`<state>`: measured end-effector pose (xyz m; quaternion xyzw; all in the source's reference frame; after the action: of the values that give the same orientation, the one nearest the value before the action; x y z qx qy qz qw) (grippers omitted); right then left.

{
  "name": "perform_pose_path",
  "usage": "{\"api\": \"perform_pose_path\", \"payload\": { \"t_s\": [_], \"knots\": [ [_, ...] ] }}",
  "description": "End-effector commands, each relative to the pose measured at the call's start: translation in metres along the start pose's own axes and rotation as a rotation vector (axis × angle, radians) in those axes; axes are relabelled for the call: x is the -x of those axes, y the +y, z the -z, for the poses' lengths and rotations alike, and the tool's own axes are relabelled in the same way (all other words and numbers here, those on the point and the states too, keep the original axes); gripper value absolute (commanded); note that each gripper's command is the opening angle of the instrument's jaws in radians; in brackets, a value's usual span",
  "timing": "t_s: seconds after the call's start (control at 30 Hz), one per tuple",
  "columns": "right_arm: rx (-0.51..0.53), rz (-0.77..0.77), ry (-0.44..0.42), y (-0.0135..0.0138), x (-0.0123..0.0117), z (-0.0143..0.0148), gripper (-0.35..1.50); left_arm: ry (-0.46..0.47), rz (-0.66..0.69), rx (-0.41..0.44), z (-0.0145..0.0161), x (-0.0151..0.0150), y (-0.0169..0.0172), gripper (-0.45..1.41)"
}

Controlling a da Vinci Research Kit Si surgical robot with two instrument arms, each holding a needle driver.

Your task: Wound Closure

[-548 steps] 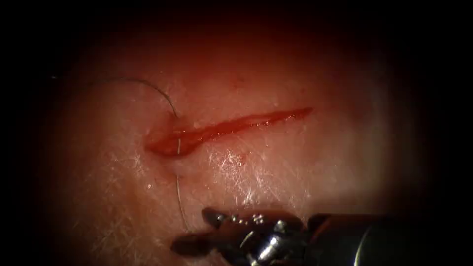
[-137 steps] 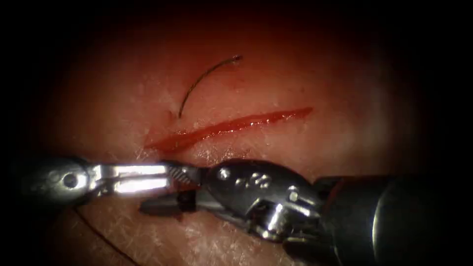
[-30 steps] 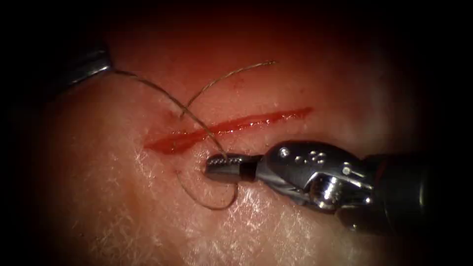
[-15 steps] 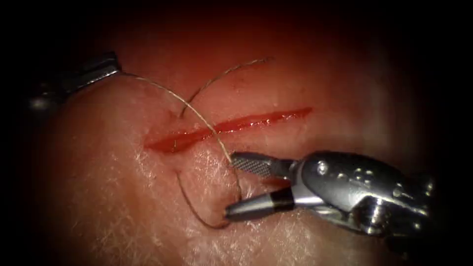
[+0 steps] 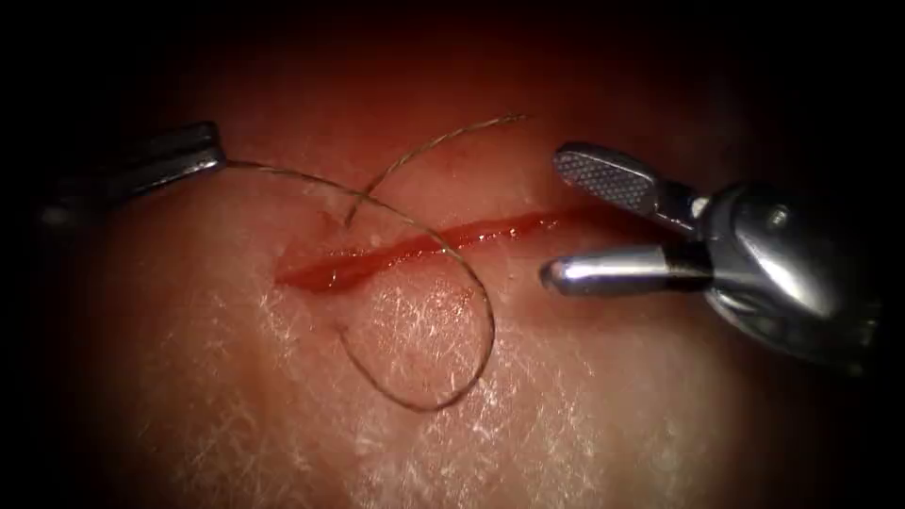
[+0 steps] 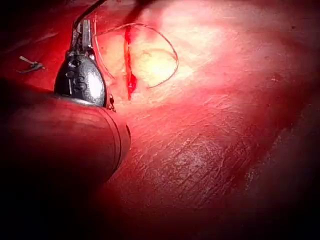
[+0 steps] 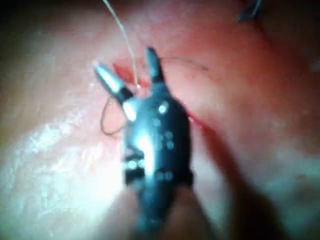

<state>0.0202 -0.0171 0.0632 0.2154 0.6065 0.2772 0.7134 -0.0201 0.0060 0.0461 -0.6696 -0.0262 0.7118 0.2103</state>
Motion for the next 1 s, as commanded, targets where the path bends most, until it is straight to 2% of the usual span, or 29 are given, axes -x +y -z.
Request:
{"api": "perform_pose_path", "payload": {
  "t_s": [0.03,0.1,0.13,0.37,0.53,0.7,0.87,1.0],
  "knots": [
    [0.015,0.005,-0.005,0.0013,0.0012,-0.0007,0.24,0.004,0.004,0.008,-0.0004,0.0003,0.0003,-0.45],
    [0.027,0.010,-0.034,0.0022,0.0017,-0.0011,-0.31,0.009,0.005,0.021,-0.0002,-0.0007,0.0007,-0.45],
    [0.033,0.020,-0.043,0.0028,0.0021,-0.0014,-0.35,0.011,0.003,0.024,-0.0002,-0.0012,0.0010,-0.45],
    [0.010,0.052,-0.086,0.0040,0.0056,-0.0047,-0.35,0.021,-0.015,0.046,-0.0003,-0.0045,0.0021,-0.45],
    [-0.036,0.062,-0.085,0.0045,0.0069,-0.0094,-0.35,0.028,-0.021,0.052,-0.0017,-0.0043,0.0018,-0.45],
    [-0.087,0.091,-0.088,0.0046,0.0086,-0.0143,-0.35,0.034,-0.048,0.058,-0.0024,-0.0015,0.0012,-0.45],
    [-0.124,0.103,-0.088,0.0038,0.0088,-0.0169,-0.35,0.026,-0.037,0.046,-0.0026,0.0027,-0.0002,-0.45],
    [-0.161,0.109,-0.091,0.0025,0.0087,-0.0180,-0.35,0.018,-0.023,0.032,-0.0027,0.0062,-0.0013,-0.45]
  ]
}}
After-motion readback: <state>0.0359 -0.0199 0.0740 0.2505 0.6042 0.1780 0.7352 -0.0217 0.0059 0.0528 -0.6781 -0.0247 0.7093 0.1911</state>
